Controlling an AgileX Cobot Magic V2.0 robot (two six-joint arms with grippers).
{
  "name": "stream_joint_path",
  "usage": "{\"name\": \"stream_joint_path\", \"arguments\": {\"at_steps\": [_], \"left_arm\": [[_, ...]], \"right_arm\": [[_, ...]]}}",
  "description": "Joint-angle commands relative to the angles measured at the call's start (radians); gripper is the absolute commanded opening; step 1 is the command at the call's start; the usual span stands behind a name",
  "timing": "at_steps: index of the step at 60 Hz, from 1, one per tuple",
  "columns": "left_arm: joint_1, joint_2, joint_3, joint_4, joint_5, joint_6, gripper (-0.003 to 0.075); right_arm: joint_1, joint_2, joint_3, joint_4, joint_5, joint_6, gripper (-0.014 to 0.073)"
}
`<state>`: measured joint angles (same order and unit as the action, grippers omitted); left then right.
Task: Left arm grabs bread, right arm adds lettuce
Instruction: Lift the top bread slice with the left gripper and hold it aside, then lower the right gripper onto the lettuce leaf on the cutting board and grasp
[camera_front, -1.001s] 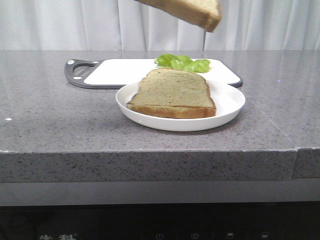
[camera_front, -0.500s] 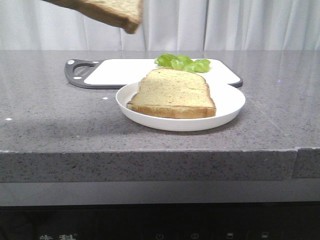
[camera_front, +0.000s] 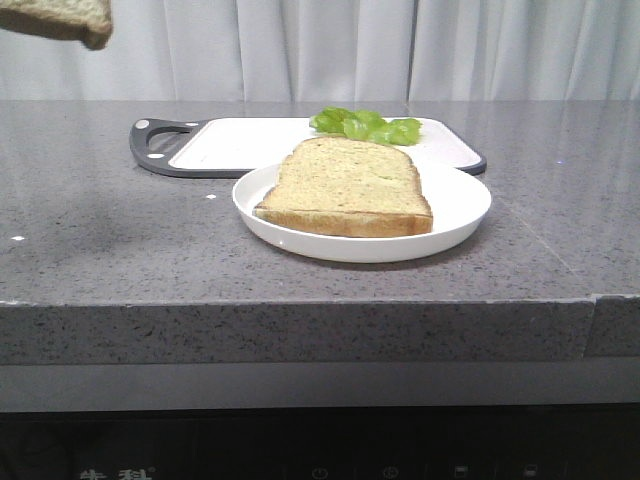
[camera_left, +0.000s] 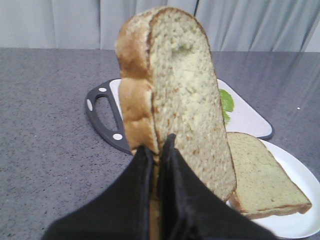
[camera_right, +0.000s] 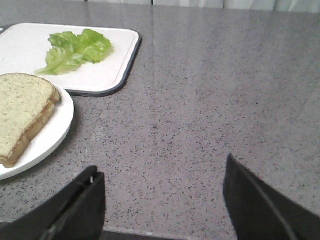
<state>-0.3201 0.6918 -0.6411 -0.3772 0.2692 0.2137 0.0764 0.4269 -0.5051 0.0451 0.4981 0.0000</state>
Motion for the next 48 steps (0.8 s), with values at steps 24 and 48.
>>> {"name": "stream_joint_path", "arguments": {"at_steps": [24, 48], "left_arm": [[0.014, -0.002, -0.028, -0.023, -0.064, -0.007, -0.0020], [0.014, -0.002, -0.028, -0.023, -0.056, -0.007, -0.0020]], "right_arm": [[0.009, 0.887, -0.697, 0.106, 0.064, -0.184, 0.0516], [0.049, 1.520, -1.497, 0.326, 0.484, -0.414, 0.0516]]}}
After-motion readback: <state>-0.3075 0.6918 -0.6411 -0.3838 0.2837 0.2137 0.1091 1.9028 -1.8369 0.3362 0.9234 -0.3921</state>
